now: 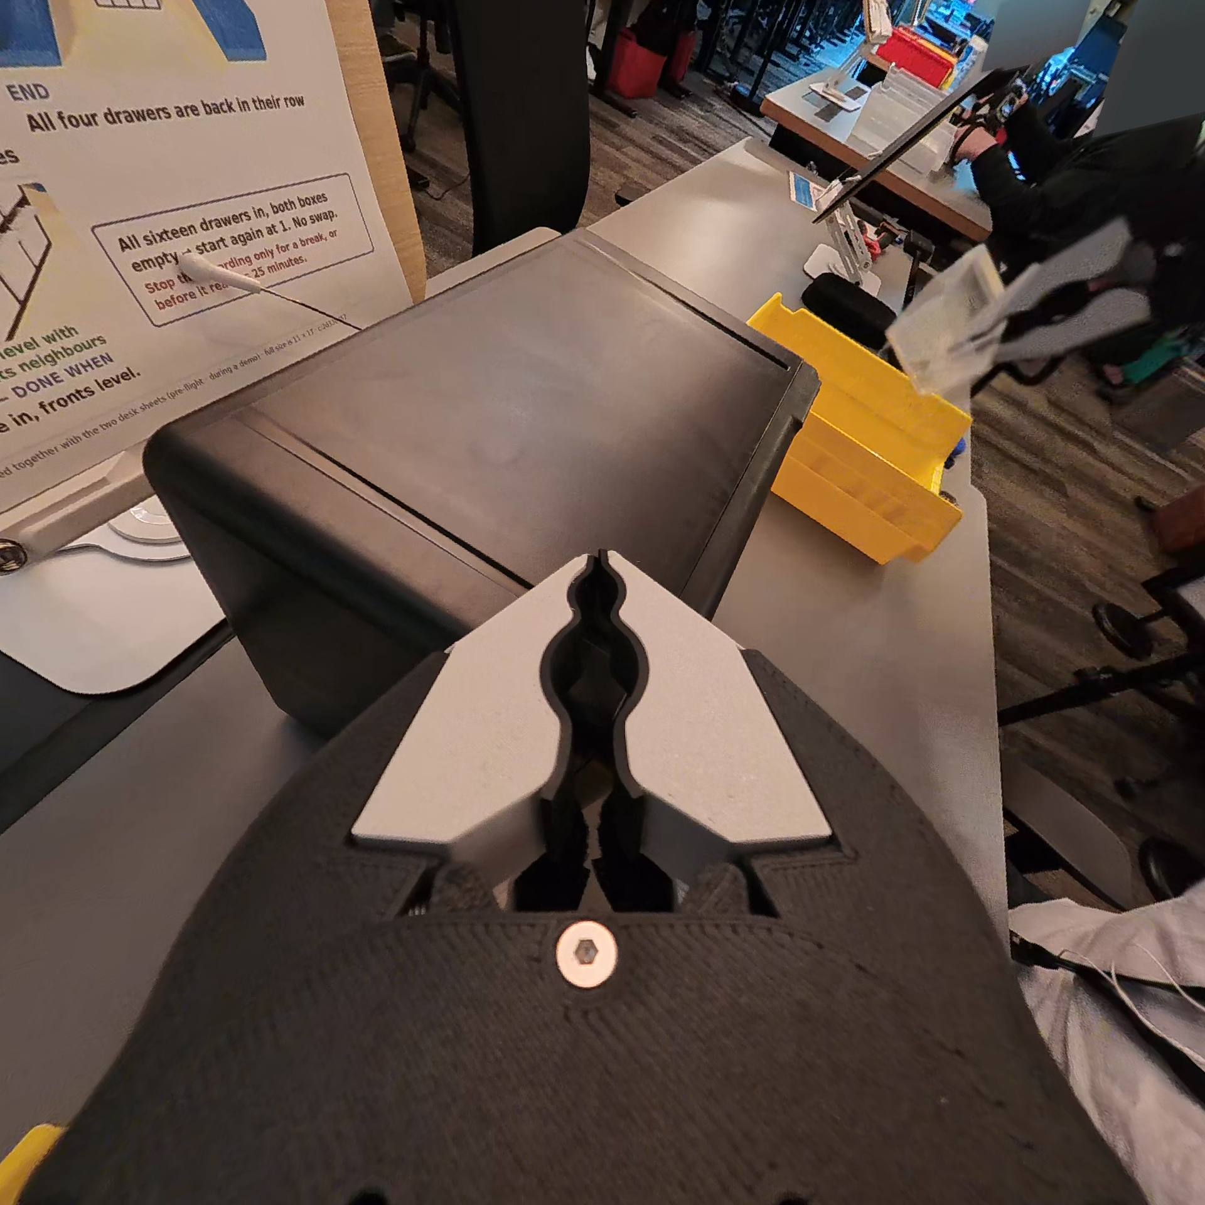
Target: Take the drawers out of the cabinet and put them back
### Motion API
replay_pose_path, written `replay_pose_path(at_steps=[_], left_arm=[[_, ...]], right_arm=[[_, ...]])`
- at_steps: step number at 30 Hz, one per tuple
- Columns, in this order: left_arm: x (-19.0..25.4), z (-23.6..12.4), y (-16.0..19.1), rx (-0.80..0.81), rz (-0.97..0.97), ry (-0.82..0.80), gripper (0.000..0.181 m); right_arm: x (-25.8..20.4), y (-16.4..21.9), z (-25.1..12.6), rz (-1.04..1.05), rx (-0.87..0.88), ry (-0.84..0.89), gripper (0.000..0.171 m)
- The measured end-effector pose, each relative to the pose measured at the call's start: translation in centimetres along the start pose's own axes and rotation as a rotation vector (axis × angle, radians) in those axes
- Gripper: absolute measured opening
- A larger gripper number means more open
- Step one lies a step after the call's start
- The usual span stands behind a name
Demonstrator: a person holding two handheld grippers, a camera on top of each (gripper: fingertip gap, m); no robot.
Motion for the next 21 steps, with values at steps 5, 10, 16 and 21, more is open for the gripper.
replay_pose_path(at_steps=[5, 10, 16, 21], left_arm=[[0.0, 0.0, 0.0, 0.000, -0.002, -0.003, 0.000], [0.0, 0.0, 0.0, -0.004, 0.004, -0.009, 0.000], [0.0, 0.0, 0.0, -0.004, 0.002, -0.008, 0.000], [0.0, 0.0, 0.0, -0.004, 0.002, -0.010, 0.000]], right_arm=[[1.2, 7.8, 7.7, 0.043, -0.157, -0.036, 0.003], [1.3, 9.4, 14.1, 0.034, -0.143, -0.090, 0.003], [3.2, 11.4, 17.5, 0.037, -0.195, -0.110, 0.003], [4.2, 12.2, 18.7, 0.073, -0.210, -0.089, 0.009]])
Point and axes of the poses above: each gripper's, where its closed fingertips meet, z out along the fingers, y out of its underside, x = y × z across the jaws, the point moved 5 cm from there along -z, back along the fingers, and after that the axes turned 6 degrees about z, right-handed, at the moved point
